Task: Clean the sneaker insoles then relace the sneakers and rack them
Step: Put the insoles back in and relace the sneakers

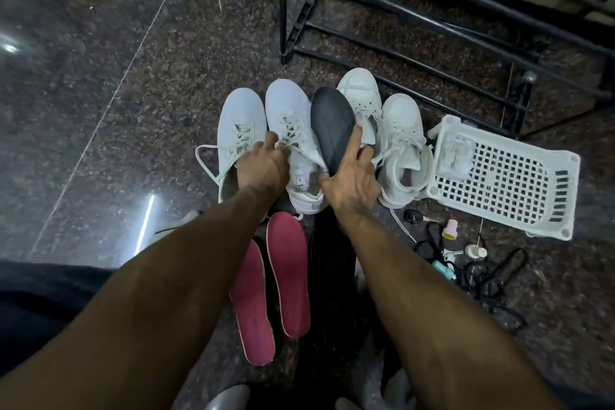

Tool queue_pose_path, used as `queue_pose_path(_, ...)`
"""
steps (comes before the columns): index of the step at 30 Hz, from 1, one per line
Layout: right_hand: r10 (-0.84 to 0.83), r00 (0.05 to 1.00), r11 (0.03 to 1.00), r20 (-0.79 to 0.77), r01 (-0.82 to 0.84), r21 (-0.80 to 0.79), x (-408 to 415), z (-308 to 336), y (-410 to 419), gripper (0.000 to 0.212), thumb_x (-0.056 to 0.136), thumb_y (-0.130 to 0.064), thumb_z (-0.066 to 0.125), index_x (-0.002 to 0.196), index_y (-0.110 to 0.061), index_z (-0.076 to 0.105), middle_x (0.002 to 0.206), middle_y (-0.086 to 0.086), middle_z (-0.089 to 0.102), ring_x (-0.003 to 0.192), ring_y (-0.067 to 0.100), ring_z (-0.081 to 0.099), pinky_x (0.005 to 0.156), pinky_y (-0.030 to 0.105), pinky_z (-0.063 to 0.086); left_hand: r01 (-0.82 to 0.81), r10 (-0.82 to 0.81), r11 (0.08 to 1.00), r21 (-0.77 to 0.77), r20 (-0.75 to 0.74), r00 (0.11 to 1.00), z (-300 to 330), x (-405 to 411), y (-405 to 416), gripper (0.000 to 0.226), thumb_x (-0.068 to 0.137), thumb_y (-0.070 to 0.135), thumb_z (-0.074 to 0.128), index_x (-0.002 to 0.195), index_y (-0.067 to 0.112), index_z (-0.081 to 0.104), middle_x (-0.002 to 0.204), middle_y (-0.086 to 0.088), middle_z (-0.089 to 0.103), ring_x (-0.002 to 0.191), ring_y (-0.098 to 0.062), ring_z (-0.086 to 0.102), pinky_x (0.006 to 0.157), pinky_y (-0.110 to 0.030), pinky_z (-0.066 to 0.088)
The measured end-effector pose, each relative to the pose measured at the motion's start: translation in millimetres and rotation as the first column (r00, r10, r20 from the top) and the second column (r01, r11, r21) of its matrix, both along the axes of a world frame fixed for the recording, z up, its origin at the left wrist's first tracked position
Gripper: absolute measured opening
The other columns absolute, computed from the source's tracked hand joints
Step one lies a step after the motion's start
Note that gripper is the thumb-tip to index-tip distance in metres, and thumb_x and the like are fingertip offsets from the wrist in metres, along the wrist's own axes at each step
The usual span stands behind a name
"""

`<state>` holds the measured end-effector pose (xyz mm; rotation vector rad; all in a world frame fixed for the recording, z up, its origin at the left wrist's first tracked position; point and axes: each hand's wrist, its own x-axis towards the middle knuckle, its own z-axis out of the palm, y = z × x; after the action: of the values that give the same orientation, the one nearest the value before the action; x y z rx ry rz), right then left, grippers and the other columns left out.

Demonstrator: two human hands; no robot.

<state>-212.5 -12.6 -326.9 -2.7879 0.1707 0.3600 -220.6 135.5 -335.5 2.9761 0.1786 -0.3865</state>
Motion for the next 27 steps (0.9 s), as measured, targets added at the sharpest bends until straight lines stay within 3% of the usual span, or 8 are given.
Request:
queue_pose_path(5, -0.019, 1.000, 1.000, 0.013, 0.019, 0.013, 1.2, -4.4, -0.1, 0.111, 0.075, -0.043, 0.074, 0.152, -0.026, -0.004, 0.131, 0.010, 0.037, 0.107, 0.032, 0.058, 0.068, 0.041, 0.052, -0.041, 0.049, 0.992, 0.119, -0.061, 0.997, -9.3, 10.2, -16.5, 0.032, 0.090, 0.024, 0.052, 0.120, 0.017, 0.059, 0.126, -0.007, 0.044, 0.110, -0.029, 0.052, 0.088, -0.044, 0.041)
queue_pose_path(11, -0.002, 1.000, 1.000, 0.025, 0.002, 0.020, 1.1, -8.2, -2.9, 0.111, 0.075, -0.040, 0.074, 0.153, -0.024, -0.004, 0.131, 0.010, 0.038, 0.108, 0.031, 0.057, 0.072, 0.043, 0.053, -0.023, 0.055, 0.978, 0.207, -0.148, 0.987, -13.6, 22.8, -29.9, 0.043, 0.085, 0.050, 0.062, 0.115, 0.019, 0.061, 0.120, -0.009, 0.039, 0.102, -0.033, 0.057, 0.091, -0.053, 0.039)
queue_pose_path(18, 0.002, 0.998, 1.000, 0.059, -0.004, 0.025, 0.7, -10.3, -5.4, 0.109, 0.074, -0.042, 0.072, 0.154, -0.023, 0.000, 0.128, 0.009, 0.040, 0.106, 0.030, 0.058, 0.070, 0.043, 0.054, 0.010, 0.021, 0.963, 0.270, -0.112, 0.993, -23.0, 26.2, -29.9, 0.023, 0.087, 0.028, 0.059, 0.108, 0.020, 0.064, 0.119, -0.009, 0.038, 0.104, -0.030, 0.050, 0.087, -0.053, 0.040)
queue_pose_path(27, 0.013, 0.998, 1.000, 0.058, -0.014, 0.018, 0.6, -12.6, -5.7, 0.112, 0.074, -0.044, 0.075, 0.153, -0.022, -0.001, 0.127, 0.009, 0.040, 0.107, 0.028, 0.057, 0.067, 0.041, 0.054, 0.017, 0.007, 0.963, 0.270, -0.087, 0.996, -24.5, 32.2, -26.5, 0.030, 0.091, 0.020, 0.047, 0.117, 0.014, 0.061, 0.128, -0.009, 0.038, 0.114, -0.031, 0.044, 0.087, -0.047, 0.038)
